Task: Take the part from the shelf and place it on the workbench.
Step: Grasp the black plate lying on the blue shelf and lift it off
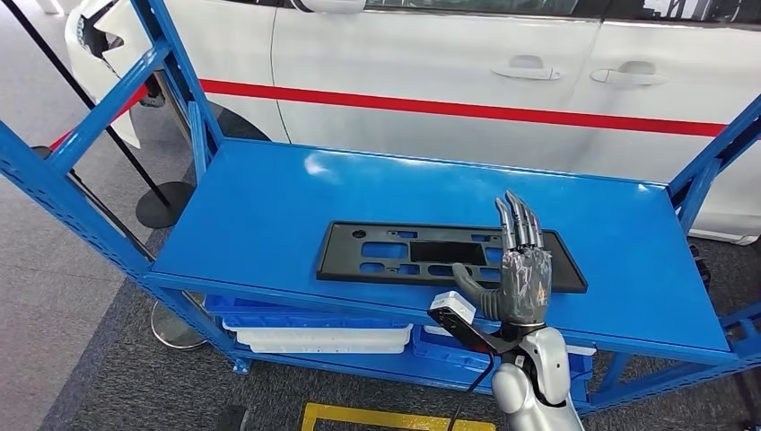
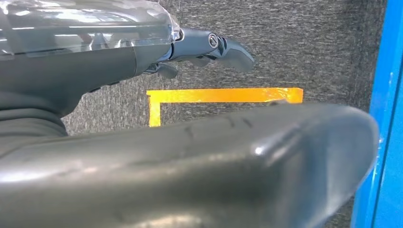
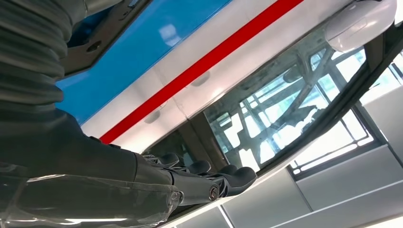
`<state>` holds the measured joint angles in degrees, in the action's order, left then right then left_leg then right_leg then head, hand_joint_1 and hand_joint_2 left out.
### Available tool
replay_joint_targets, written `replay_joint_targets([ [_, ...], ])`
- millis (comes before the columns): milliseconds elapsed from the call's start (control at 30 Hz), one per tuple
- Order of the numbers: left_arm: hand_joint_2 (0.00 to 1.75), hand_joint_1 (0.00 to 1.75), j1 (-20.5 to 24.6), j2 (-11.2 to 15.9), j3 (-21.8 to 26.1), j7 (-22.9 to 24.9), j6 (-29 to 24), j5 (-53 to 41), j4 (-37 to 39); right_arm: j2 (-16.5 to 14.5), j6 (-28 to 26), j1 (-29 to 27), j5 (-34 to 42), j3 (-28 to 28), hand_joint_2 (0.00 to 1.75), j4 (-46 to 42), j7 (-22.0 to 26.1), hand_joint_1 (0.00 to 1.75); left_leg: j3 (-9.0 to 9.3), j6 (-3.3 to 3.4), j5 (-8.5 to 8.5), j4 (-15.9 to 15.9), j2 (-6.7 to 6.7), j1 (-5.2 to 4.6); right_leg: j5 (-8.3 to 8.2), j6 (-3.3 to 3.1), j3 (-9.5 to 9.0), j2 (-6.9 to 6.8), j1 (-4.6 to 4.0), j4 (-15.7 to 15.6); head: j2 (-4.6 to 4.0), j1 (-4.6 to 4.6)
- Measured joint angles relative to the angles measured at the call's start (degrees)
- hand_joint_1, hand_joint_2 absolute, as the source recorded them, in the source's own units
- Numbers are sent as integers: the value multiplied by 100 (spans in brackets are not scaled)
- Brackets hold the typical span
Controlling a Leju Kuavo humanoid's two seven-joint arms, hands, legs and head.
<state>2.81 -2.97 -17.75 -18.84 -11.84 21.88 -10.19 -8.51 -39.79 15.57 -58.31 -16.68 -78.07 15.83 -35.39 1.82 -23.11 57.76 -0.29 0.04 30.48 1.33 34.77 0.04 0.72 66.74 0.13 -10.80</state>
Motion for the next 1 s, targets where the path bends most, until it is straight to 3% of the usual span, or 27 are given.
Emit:
replay_joint_targets([
  [67,0,0,2,1,0,0,-10,0,0,2,23,-5,-80,-18,175,3,5,0,-23,-45,37,13,-5,-11,-144,-70,-438,2,-38,-671,0,1],
  [100,0,0,4,1,0,0,-14,-1,0,3,38,-8,-149,-34,175,7,0,0,-28,-73,52,23,-5,-13,-153,-105,-524,3,-57,-828,0,1],
  [200,0,0,5,2,0,2,-29,-2,0,9,60,-27,-418,-128,175,52,-56,0,-49,-174,86,35,-7,-15,-197,-211,-496,-2,-55,-912,0,1],
  [267,0,0,2,3,0,4,-47,1,0,6,57,-32,-564,-211,175,128,-107,0,-171,-240,-115,291,-6,-5,-263,-284,-472,-18,-20,-949,0,0],
  [367,0,0,-4,1,0,5,-61,2,0,4,38,-32,-677,-323,175,363,-146,0,-609,-333,-725,1400,-2,42,-315,-320,-407,-36,-24,-949,0,0],
  [400,0,0,-8,1,0,4,-64,2,0,4,32,-32,-704,-350,175,462,-151,0,-689,-353,-797,1646,-2,52,-325,-317,-391,-39,-27,-945,0,0],
  [433,0,0,-13,1,0,4,-68,2,0,4,28,-30,-733,-371,175,557,-152,0,-662,-363,-750,1675,-1,58,-331,-312,-383,-41,-29,-941,0,0],
  [467,0,0,-17,2,0,5,-72,1,0,3,25,-21,-768,-389,175,649,-145,0,-516,-362,-600,1455,-1,61,-334,-308,-384,-41,-29,-937,0,0],
  [533,0,0,-14,2,0,6,-78,-2,0,-4,21,25,-847,-411,175,840,-112,0,-22,-322,-268,617,-1,53,-328,-287,-392,-41,-36,-929,0,0],
  [600,0,0,-7,2,0,6,-84,-4,0,-18,15,94,-912,-419,175,1047,-84,0,275,-249,-159,66,-4,23,-329,-238,-383,-37,-46,-921,0,-1],
  [700,0,0,-9,-5,0,6,-89,2,0,-64,10,199,-962,-421,175,1327,-67,0,292,-147,-174,-48,-1,20,-328,-144,-371,-32,-50,-915,0,-1],
  [767,0,0,-3,-17,1,6,-90,4,0,-105,4,308,-982,-421,175,1523,-41,0,310,-73,-140,-112,7,53,-175,-87,-265,-23,-51,-688,0,3],
  [867,0,0,9,-22,2,14,-90,5,0,-139,-2,430,-1026,-419,175,1853,-7,0,297,-19,-122,-131,9,56,320,-36,280,-12,-27,389,0,8],
  [900,0,0,4,-22,2,20,-90,6,0,-144,-2,446,-1037,-418,175,1962,-4,0,292,-17,-124,-123,5,54,378,-23,430,-12,-17,663,0,8],
  [933,0,0,-2,-24,2,27,-89,6,0,-151,-2,464,-1041,-417,175,2065,-4,0,290,-21,-127,-114,0,54,323,-15,485,-13,-7,732,0,8],
  [967,0,0,-7,-27,2,35,-86,7,0,-162,-2,496,-1045,-417,175,2156,-4,0,290,-29,-132,-100,-5,54,162,-13,432,-13,3,577,0,7],
  [1000,0,0,-10,-31,2,45,-83,8,0,-180,-2,547,-1052,-417,175,2248,-5,0,293,-44,-142,-82,-9,54,-70,-18,279,-14,13,220,0,7],
])
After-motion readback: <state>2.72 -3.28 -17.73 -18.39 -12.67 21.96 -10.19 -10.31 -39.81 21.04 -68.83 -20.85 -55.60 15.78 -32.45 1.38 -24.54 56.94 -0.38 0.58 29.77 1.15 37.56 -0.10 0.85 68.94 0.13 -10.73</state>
